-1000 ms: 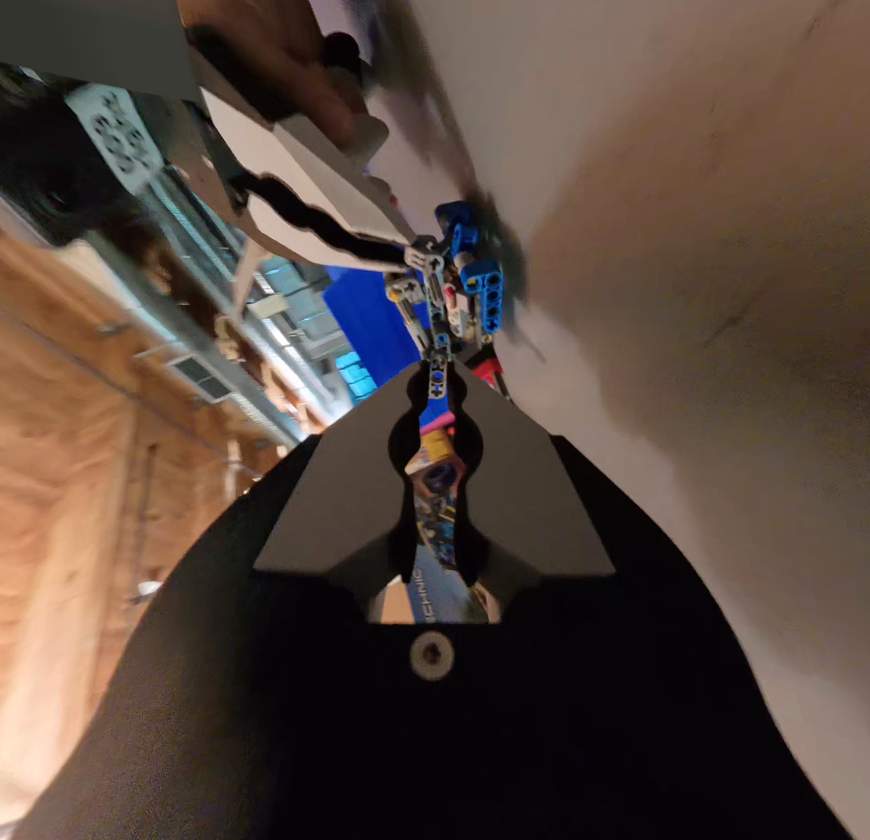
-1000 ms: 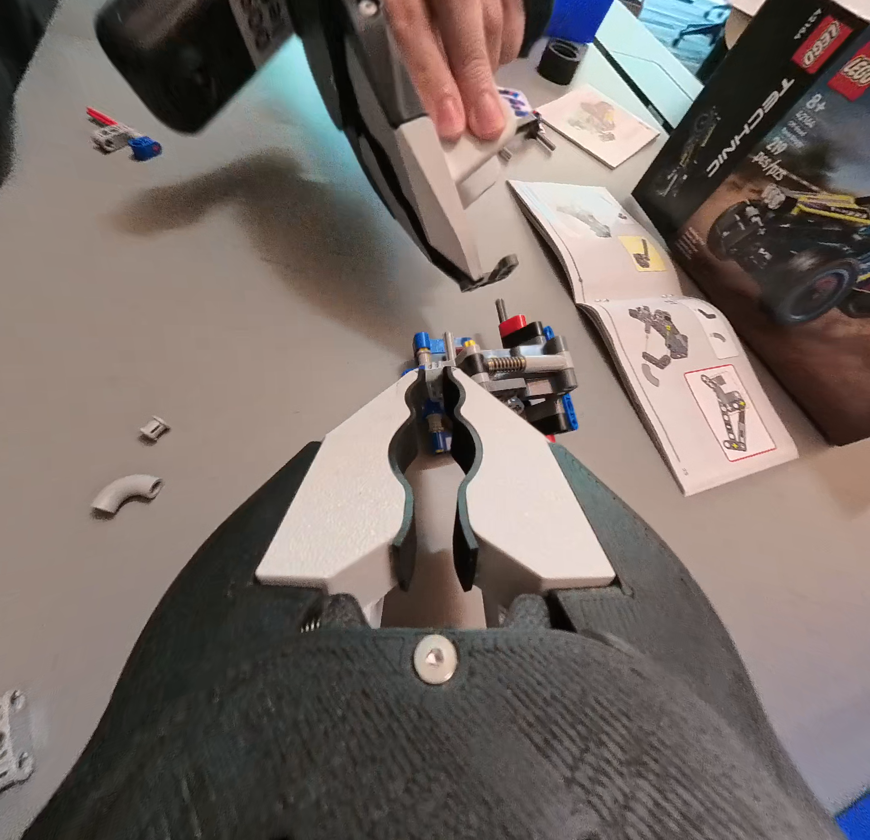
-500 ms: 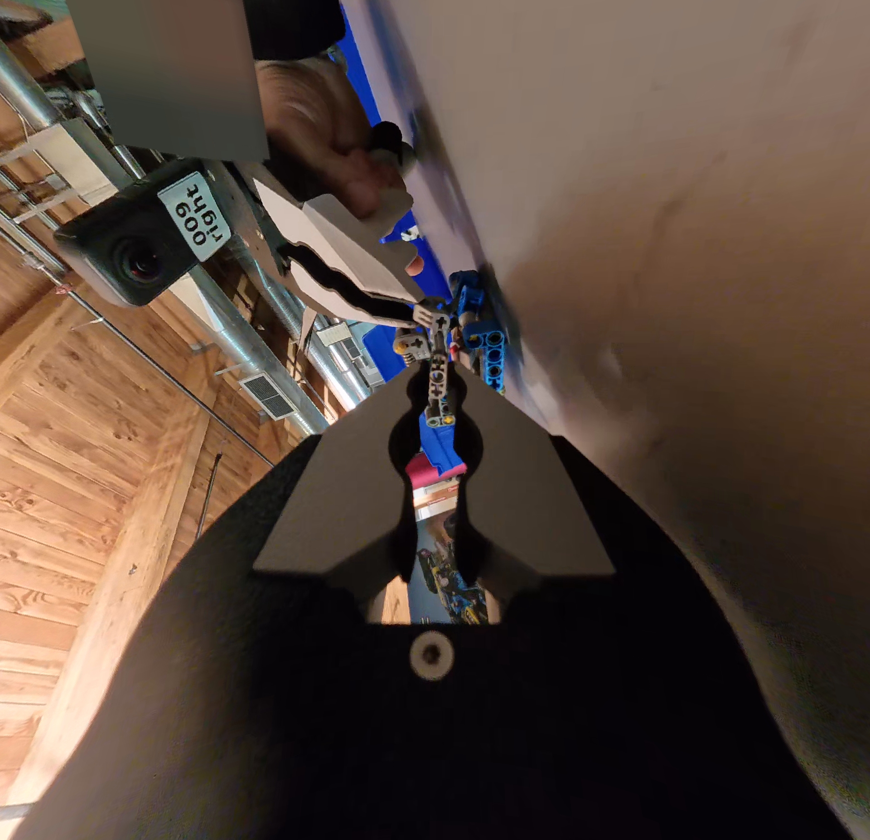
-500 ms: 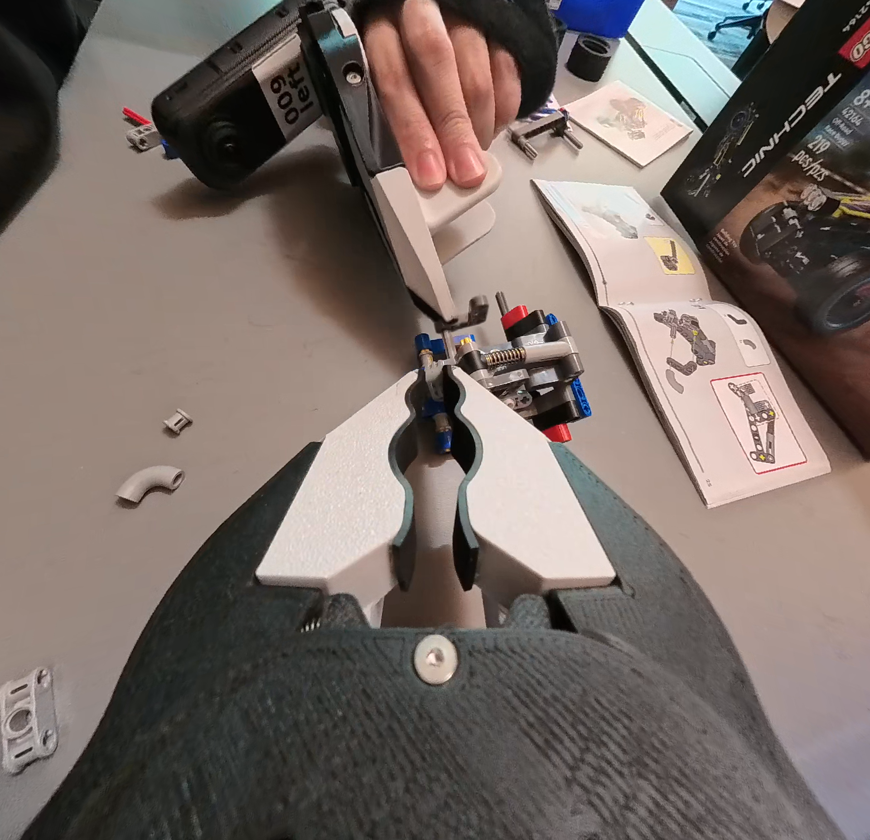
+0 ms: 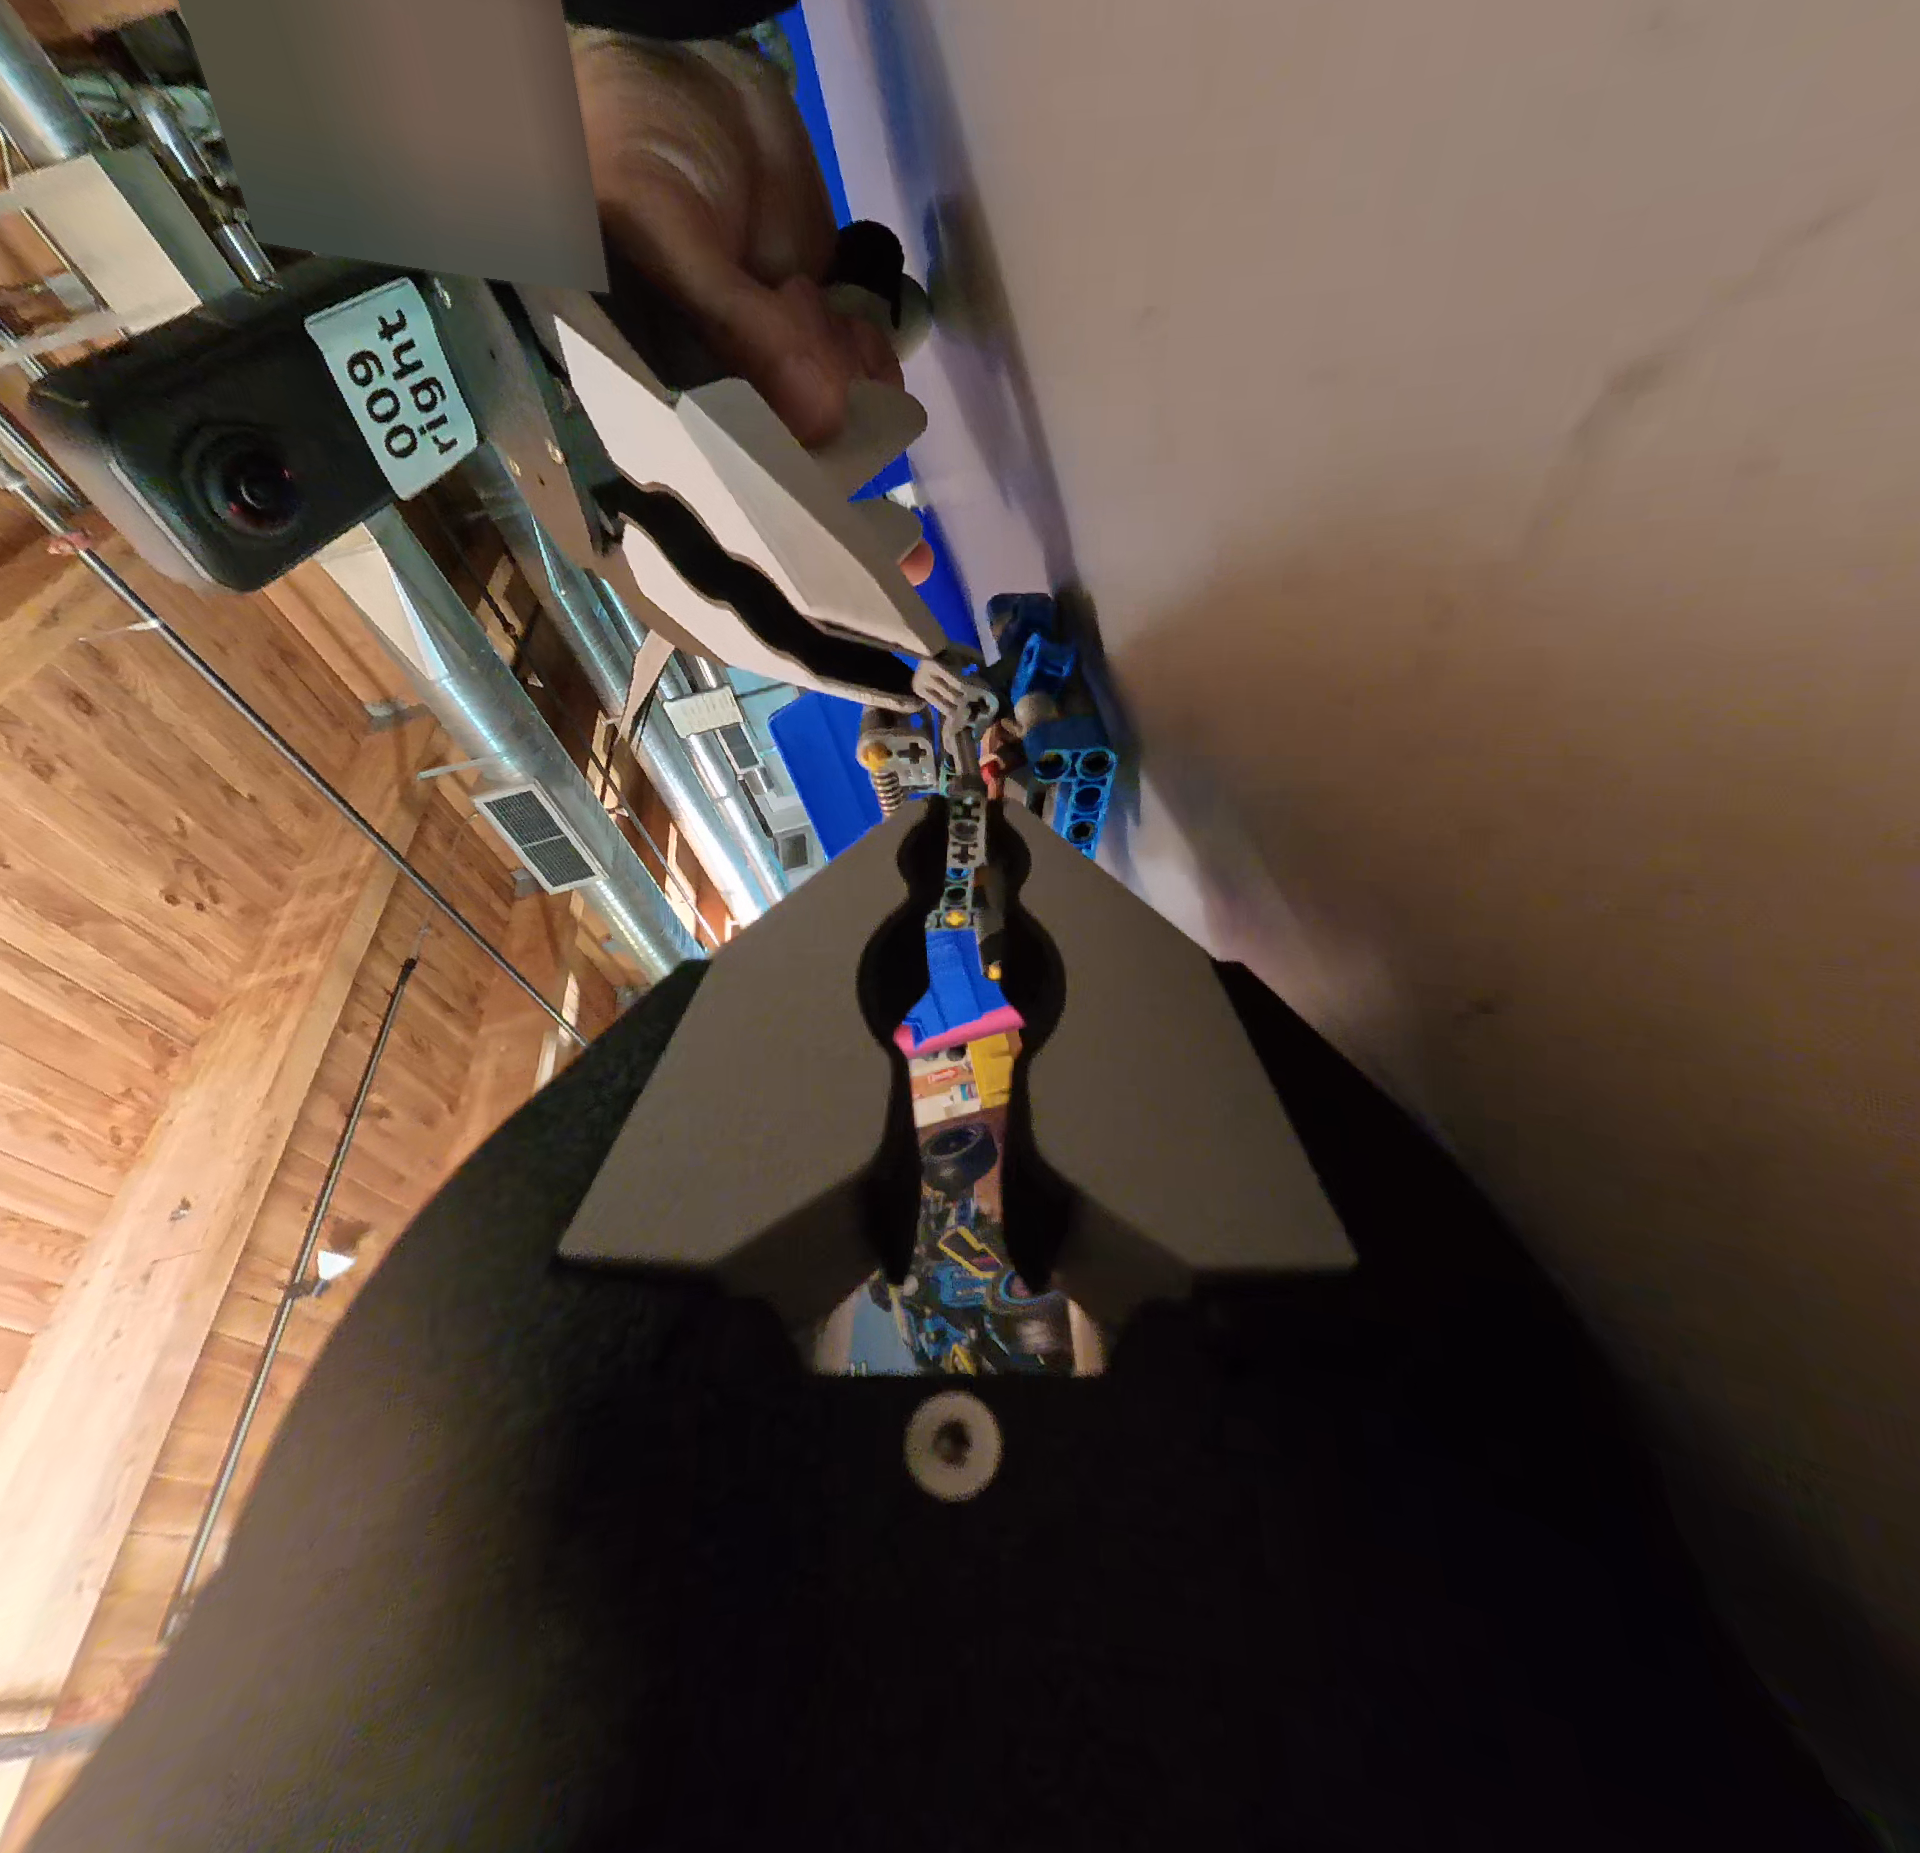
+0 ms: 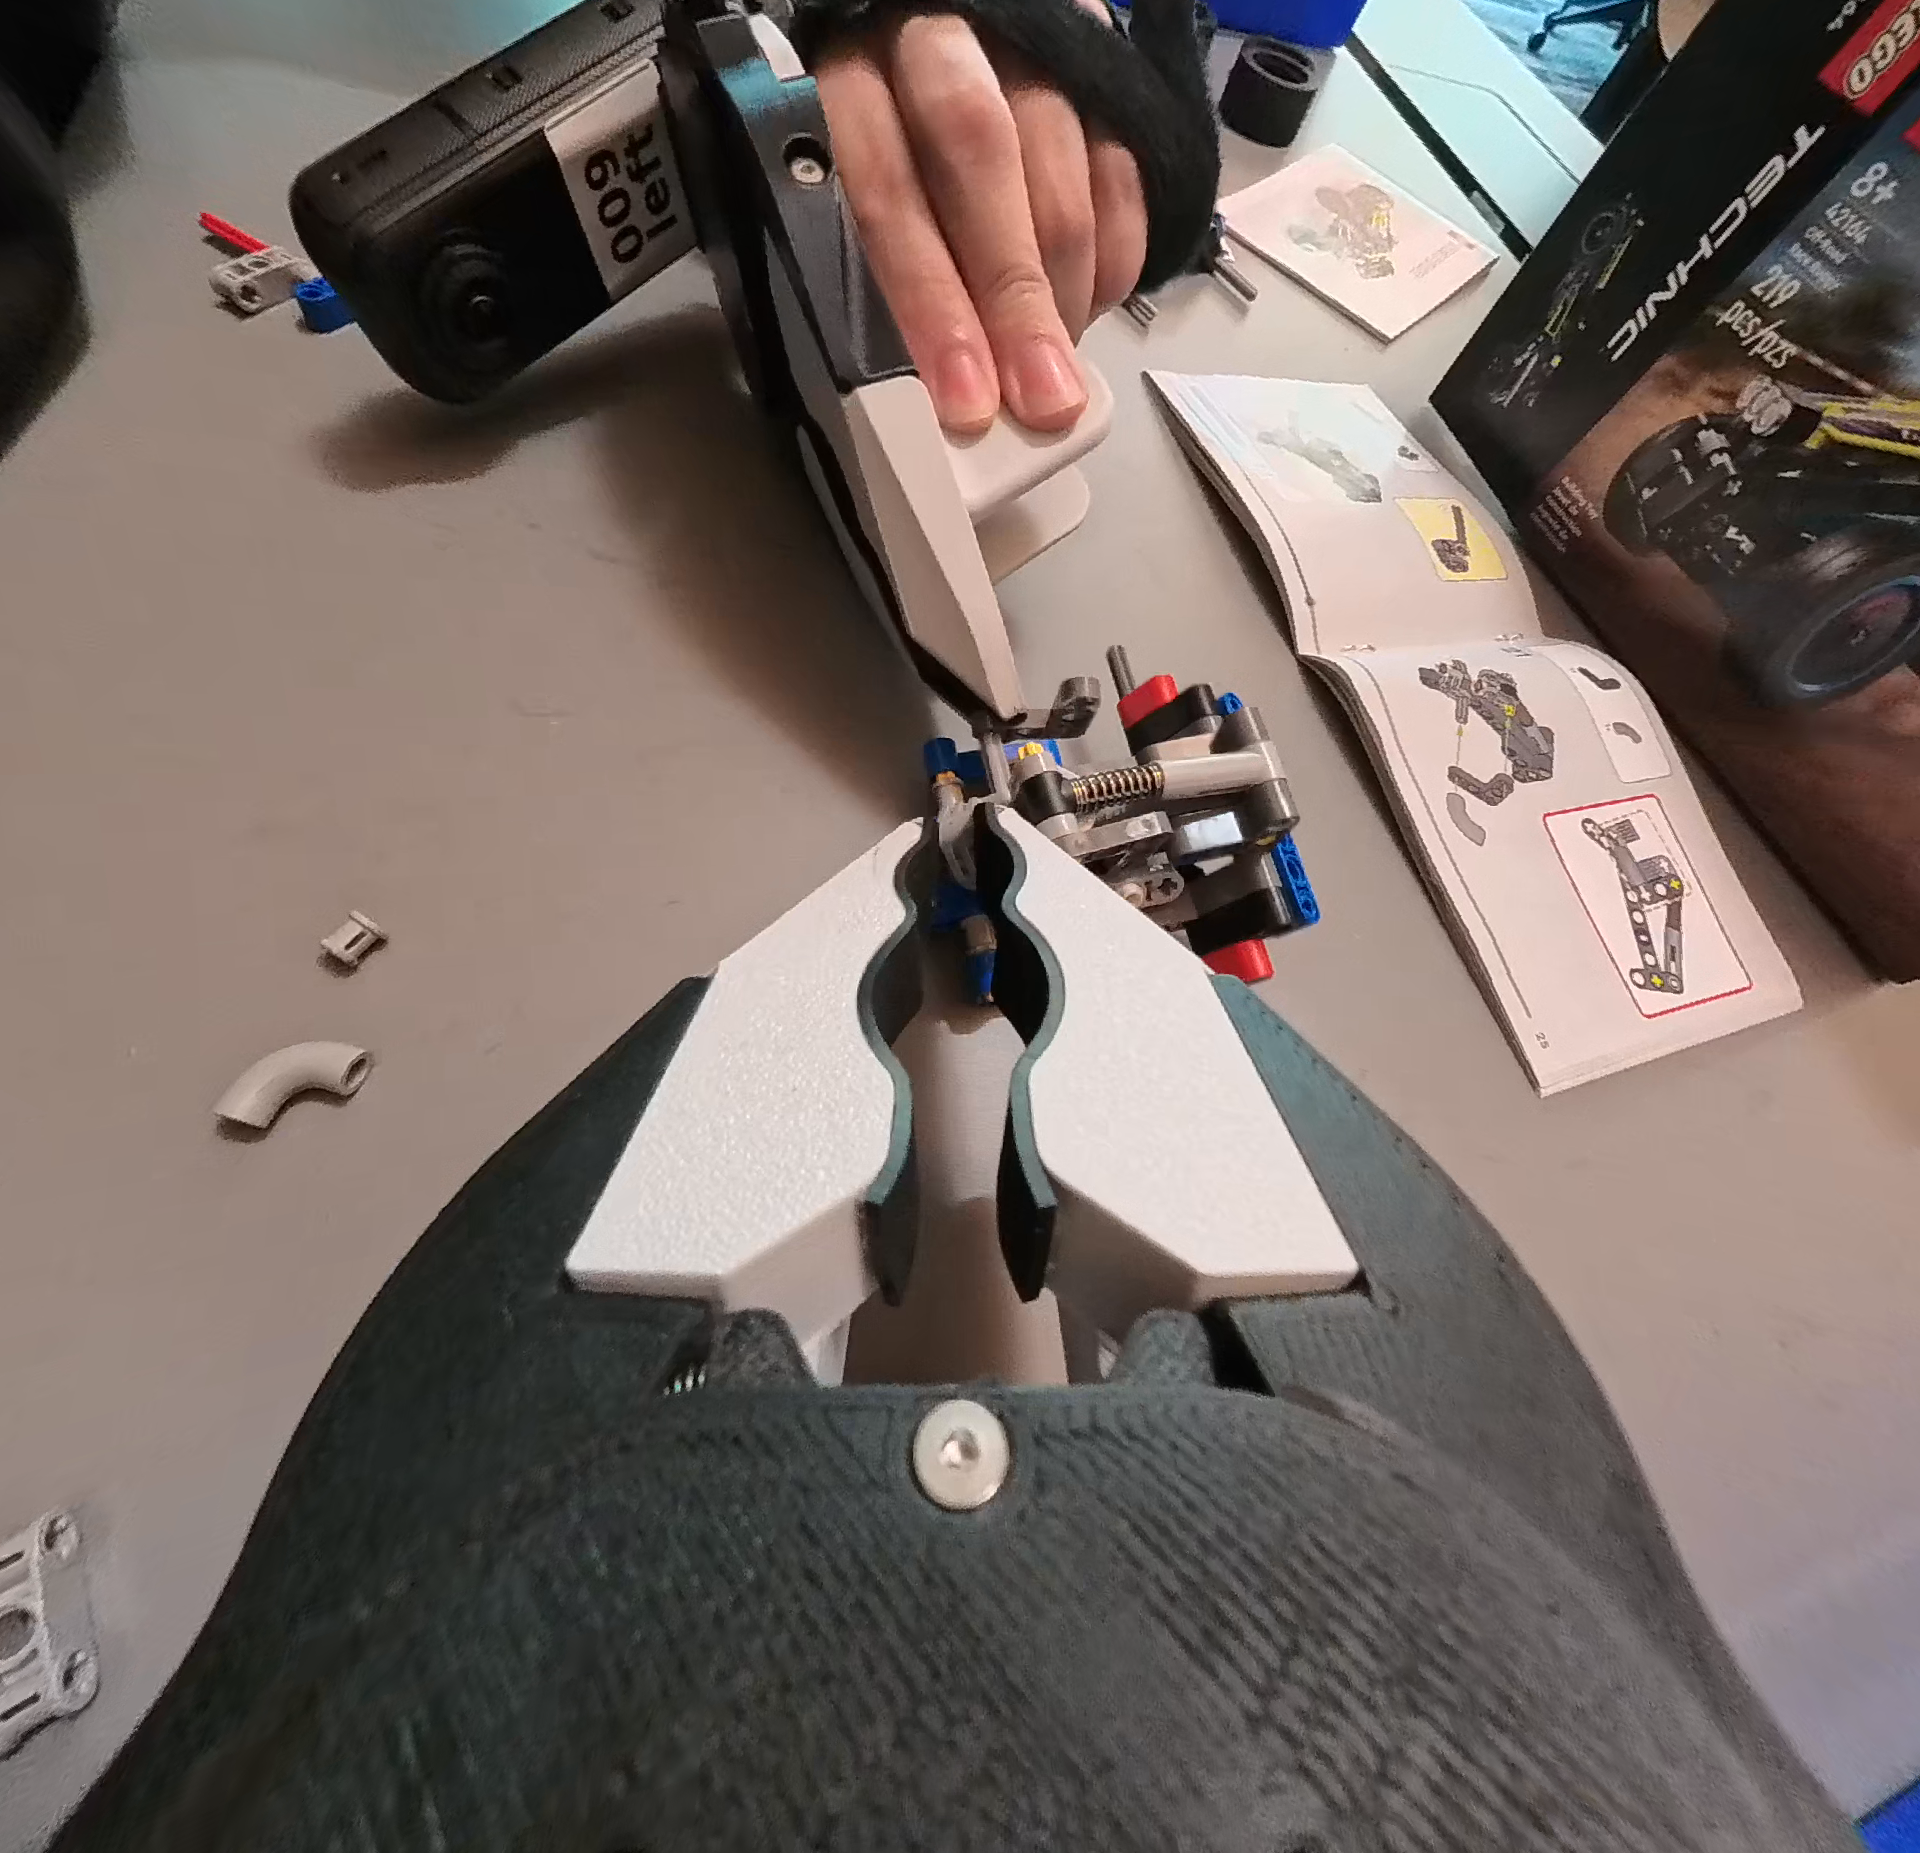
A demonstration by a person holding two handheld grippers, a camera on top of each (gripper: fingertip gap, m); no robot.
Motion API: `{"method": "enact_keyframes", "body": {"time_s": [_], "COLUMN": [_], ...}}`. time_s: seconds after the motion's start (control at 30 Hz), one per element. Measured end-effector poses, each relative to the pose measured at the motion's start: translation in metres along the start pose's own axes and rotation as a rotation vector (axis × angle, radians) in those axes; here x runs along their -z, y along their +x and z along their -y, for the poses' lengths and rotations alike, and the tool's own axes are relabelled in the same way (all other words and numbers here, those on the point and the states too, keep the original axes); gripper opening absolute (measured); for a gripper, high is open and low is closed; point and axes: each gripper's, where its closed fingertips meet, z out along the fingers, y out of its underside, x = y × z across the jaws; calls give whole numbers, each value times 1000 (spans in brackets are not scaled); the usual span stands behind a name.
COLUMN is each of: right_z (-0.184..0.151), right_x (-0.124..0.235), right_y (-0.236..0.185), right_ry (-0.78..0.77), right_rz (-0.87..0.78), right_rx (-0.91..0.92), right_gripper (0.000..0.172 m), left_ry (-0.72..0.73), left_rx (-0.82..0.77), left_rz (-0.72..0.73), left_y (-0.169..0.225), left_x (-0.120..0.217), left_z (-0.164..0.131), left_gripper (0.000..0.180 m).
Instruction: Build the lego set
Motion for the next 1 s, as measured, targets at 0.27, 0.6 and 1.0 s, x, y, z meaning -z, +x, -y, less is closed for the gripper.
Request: {"method": "enact_keyframes", "body": {"time_s": [0.27,0.6,1.0], "right_z": [2,3,2], "right_x": [0,1,1], "right_y": [2,4,2], "right_ry": [13,20,15], "right_rz": [2,-1,2], "right_rx": [-30,-44,-32], "right_gripper": [4,4,4], "left_ry": [-6,73,186], "left_rx": [88,447,715], "left_rz": [-12,-444,-1270], "left_y": [2,0,37], "left_x": [0,21,64], "left_z": [0,-2,42], "left_gripper": [3,4,3]}}
